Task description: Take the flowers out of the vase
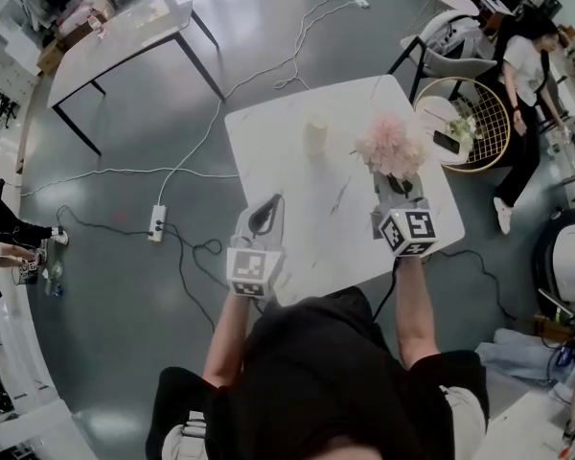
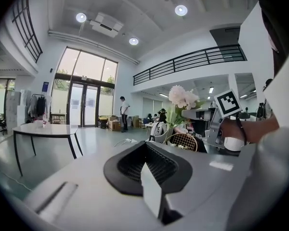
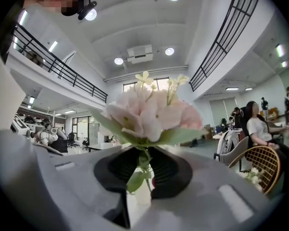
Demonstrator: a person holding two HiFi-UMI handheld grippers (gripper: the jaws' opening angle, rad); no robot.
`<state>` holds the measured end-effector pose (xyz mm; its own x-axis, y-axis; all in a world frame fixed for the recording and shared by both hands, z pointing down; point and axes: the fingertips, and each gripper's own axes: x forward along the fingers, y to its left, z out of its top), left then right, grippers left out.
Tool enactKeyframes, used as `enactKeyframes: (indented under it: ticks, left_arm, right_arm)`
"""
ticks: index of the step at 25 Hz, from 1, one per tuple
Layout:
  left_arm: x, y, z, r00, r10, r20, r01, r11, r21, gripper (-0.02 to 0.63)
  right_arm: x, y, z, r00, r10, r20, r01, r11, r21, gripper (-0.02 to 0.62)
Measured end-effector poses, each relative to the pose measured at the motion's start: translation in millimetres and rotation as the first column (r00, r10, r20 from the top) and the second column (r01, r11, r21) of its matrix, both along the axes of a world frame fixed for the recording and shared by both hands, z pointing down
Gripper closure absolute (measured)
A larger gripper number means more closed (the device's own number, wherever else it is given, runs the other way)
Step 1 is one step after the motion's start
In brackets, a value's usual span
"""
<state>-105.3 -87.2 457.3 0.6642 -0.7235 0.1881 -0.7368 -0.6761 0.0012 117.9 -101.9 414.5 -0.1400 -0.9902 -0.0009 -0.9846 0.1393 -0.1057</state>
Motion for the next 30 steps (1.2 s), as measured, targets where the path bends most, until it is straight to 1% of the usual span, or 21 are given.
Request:
enactKeyframes:
  ticks: [7, 17, 23, 30]
  left_arm:
    - [-0.9, 7.3, -1.2, 0.999, 0.048, 0.002, -0.048, 0.999, 0.005, 0.600]
    - [4.0, 13.1, -3.8, 0.996, 0.090, -0.001, -0.090, 0.996, 0.012, 0.600]
    - [7.9, 15.4, 0.3, 0.995, 0.102, 0.000, -0.102, 0.995, 0.009, 0.600]
    - [9.9, 19.4, -1.7, 0.995, 0.098, 0.000, -0.098, 0.995, 0.010, 0.600]
  right_arm:
    - [-15.3, 33.8, 20.0, 1.000, 0.016, -0.017, -0.017, 0.999, -0.045, 0.519]
    - [-41.0, 68.2, 39.3, 1.000, 0.008, -0.019, -0.010, 0.996, -0.091, 0.520]
    - [-45.6, 79.8, 48.7, 1.000, 0.009, -0.008, -0.010, 0.994, -0.107, 0.520]
    - [-44.9, 91.8, 51.4, 1.000, 0.013, 0.009, -0.012, 0.993, -0.114, 0.520]
